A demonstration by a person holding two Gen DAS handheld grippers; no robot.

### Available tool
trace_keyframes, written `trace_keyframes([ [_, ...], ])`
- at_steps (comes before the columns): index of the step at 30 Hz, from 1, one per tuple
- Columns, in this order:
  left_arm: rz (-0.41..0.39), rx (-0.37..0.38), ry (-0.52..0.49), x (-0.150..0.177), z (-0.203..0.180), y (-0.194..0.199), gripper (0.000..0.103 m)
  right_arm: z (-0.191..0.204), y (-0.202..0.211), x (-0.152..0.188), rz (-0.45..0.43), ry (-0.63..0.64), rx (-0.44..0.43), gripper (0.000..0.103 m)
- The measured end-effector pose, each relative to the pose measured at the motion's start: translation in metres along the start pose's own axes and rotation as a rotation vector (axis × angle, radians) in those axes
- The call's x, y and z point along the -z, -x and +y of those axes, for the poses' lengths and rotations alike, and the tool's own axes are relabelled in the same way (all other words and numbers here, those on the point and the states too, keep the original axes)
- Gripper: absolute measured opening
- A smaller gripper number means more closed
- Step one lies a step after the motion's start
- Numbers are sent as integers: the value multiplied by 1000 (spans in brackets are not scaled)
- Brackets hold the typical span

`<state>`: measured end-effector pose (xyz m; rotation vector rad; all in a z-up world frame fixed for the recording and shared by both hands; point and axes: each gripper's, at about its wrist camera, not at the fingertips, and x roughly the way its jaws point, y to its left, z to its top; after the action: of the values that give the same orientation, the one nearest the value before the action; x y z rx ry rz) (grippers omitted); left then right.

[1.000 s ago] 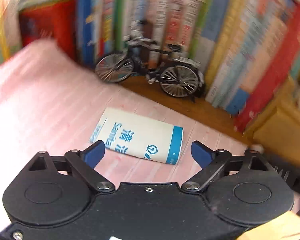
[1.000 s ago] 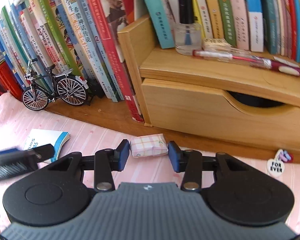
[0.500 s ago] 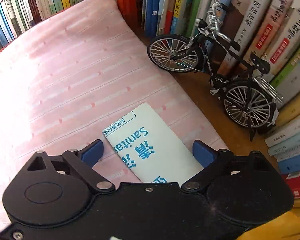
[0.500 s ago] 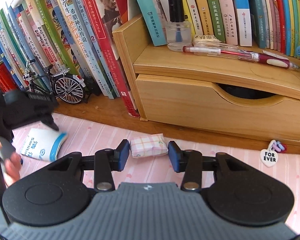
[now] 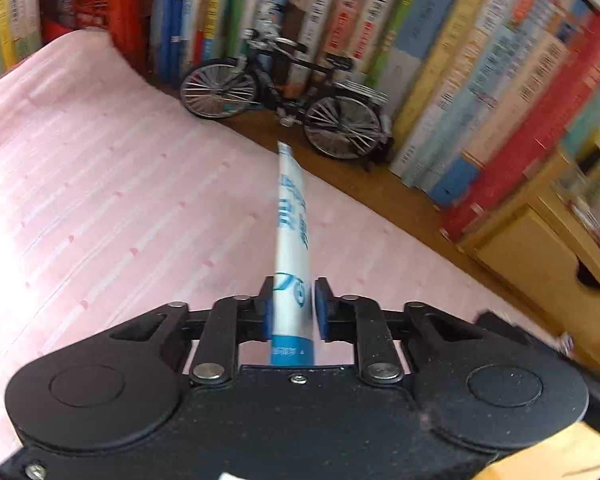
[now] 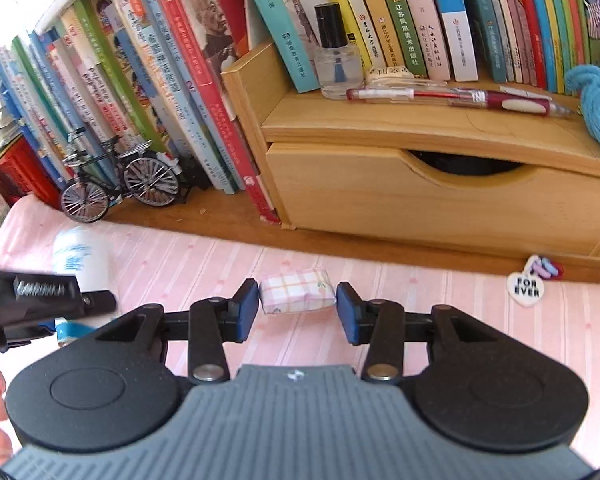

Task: Collect trash
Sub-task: 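Close the left tool on the white-and-blue Sanita tube and lift it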

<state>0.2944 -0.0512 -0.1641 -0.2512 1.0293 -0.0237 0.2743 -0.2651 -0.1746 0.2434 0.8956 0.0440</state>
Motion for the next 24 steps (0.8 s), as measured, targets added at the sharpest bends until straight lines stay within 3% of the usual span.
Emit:
trace_keyframes([
  [4, 38, 56, -267, 22, -14, 15, 16, 2, 7, 9, 25, 23, -17, 49],
  [7, -5, 19, -318, 26, -15, 20, 22, 7, 5, 14, 51, 48, -3, 49],
  [11, -124, -33, -259, 18, -15, 30, 62, 10, 2, 14, 60, 57, 19, 53],
  [12, -151, -41, -241, 14, -14, 32, 78, 10, 2, 13, 59, 61, 25, 54],
  [14, -165, -61, -226, 7, -16, 29, 94, 10, 2, 13, 56, 66, 32, 55],
  [18, -187, -144, -250, -1, -22, 8, 94, 9, 2, 12, 58, 59, 35, 57],
  [21, -119, -211, -262, -4, -21, -20, 91, 10, 2, 13, 60, 59, 39, 60],
  [24, -54, -243, -184, -1, -11, -42, 94, 13, 0, 13, 59, 72, 49, 62],
])
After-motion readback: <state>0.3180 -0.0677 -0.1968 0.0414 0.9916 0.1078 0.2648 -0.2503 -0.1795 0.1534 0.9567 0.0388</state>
